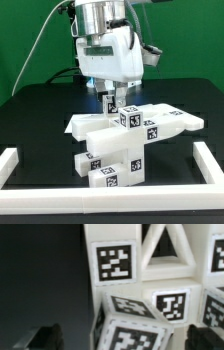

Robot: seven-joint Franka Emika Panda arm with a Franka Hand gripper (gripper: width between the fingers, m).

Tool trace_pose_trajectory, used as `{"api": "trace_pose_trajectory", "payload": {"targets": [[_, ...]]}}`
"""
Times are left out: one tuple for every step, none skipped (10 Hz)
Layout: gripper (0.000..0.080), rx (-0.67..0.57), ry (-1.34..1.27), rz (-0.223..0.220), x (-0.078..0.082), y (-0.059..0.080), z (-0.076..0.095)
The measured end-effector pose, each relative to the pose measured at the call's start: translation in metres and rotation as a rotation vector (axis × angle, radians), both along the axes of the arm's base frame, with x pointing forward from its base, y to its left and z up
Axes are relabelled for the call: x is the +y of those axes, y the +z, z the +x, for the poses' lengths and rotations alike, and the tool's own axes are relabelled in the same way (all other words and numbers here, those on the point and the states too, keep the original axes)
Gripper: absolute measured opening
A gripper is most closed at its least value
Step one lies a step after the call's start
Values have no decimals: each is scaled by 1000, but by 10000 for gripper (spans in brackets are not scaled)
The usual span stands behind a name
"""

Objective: Assemble chair

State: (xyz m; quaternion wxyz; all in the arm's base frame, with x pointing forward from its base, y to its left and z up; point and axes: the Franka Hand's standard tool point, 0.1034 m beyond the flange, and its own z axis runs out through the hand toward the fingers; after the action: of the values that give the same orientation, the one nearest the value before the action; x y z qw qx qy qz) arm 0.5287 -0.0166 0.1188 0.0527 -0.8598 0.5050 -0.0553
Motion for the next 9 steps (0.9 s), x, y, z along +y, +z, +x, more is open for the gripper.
{"api": "trace_pose_trajectory", "payload": {"targets": [[644,3,213,-24,-1,1,0],[644,11,401,-40,0,0,0],[644,29,545,-52,4,-3,-4],[649,33,629,-63,6,-4,-6],[649,31,668,-69,5,-4,-6],[649,30,772,-87,4,-5,-6],[649,45,936,-134,5,-6,-3],[649,45,933,-132,4,-5,-4],[649,45,889,-125,4,-6,-4]]}}
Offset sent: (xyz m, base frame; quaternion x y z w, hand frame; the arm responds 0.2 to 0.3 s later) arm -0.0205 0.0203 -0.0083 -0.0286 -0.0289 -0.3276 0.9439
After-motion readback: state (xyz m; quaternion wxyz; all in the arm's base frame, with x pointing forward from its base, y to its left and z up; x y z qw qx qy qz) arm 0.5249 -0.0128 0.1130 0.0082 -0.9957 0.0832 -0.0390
